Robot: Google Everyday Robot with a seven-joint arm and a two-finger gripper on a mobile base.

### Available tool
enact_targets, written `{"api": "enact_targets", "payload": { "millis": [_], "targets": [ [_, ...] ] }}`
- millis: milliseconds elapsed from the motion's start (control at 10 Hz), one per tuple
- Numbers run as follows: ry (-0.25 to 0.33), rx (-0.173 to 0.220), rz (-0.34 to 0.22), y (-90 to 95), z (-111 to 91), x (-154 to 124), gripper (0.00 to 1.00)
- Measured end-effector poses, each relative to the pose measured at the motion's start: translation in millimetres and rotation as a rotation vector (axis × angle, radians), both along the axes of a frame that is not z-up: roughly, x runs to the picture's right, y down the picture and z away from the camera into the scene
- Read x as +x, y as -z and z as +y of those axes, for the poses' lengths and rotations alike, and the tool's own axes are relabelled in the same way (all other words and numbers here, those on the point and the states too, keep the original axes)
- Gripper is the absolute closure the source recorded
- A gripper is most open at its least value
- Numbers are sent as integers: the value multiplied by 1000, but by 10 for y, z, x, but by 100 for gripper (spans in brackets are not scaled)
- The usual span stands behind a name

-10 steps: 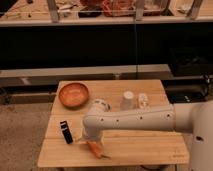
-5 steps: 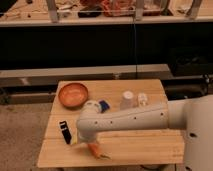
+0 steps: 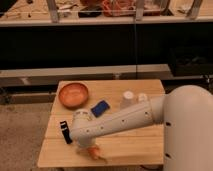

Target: Drag the pepper across the table

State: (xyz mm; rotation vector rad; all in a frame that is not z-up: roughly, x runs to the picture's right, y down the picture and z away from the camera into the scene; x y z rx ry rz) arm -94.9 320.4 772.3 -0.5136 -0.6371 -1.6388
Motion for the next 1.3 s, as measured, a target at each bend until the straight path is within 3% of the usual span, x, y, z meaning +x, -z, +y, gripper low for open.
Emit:
{"api": "enact_targets", "payload": {
  "millis": [600,900,1300],
  "targets": [
    [-8,-9,6,48,-15,63,49],
    [-17,3,21,71,-13,87,45],
    [-58,49,77,192,-92,169,75]
  ]
}}
